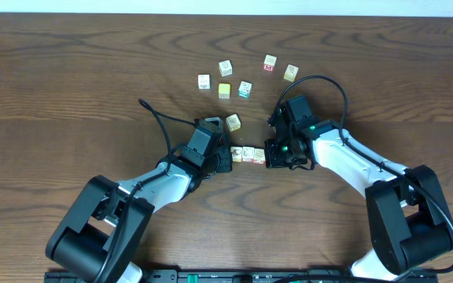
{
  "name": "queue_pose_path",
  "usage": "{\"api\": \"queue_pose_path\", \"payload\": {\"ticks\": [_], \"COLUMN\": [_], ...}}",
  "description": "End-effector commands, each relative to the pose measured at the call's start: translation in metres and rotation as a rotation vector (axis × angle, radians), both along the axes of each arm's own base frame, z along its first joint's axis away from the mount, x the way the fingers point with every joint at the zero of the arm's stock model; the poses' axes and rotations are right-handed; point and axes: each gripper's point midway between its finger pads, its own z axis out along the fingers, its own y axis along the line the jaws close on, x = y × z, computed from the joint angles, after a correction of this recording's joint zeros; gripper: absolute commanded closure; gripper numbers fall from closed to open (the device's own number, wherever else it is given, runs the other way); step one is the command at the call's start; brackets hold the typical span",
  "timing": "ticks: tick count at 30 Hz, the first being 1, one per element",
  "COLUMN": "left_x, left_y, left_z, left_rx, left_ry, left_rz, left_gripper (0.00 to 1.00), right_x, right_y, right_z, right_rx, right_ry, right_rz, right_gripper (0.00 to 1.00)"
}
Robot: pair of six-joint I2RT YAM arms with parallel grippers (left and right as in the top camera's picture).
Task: Lift 3 blocks
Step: 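Squeeze the block row between both grippers from its two ends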
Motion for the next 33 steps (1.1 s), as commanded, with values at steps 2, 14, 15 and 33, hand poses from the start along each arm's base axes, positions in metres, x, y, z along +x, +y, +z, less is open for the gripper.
{"api": "queue_pose_path", "payload": {"ticks": [2, 14, 15, 33], "left_x": [0.004, 0.002, 0.002, -0.003], "left_y": [-0.003, -0.007, -0.007, -0.013], "left_z": [0.002, 0.003, 0.003, 0.004], "left_rx": [-0.004, -0.019, -0.019, -0.038], "left_ry": [-0.007, -0.002, -0.002, 0.008], "left_rz": [-0.023, -0.045, -0.045, -0.092], "left_gripper": [0.93, 0.93, 0.93, 0.93], "right_x": [0.004, 0.006, 0.007, 0.011], "right_y": [-0.003, -0.005, -0.004, 0.008], "right_z": [-0.003, -0.003, -0.003, -0.026], "right_rx": [-0.027, -0.038, -0.037, 0.011], "right_ry": [-0.005, -0.011, -0.015, 0.007], "right_rz": [-0.016, -0.027, -0.028, -0.004], "right_gripper": [0.99, 0.99, 0.99, 0.99]}}
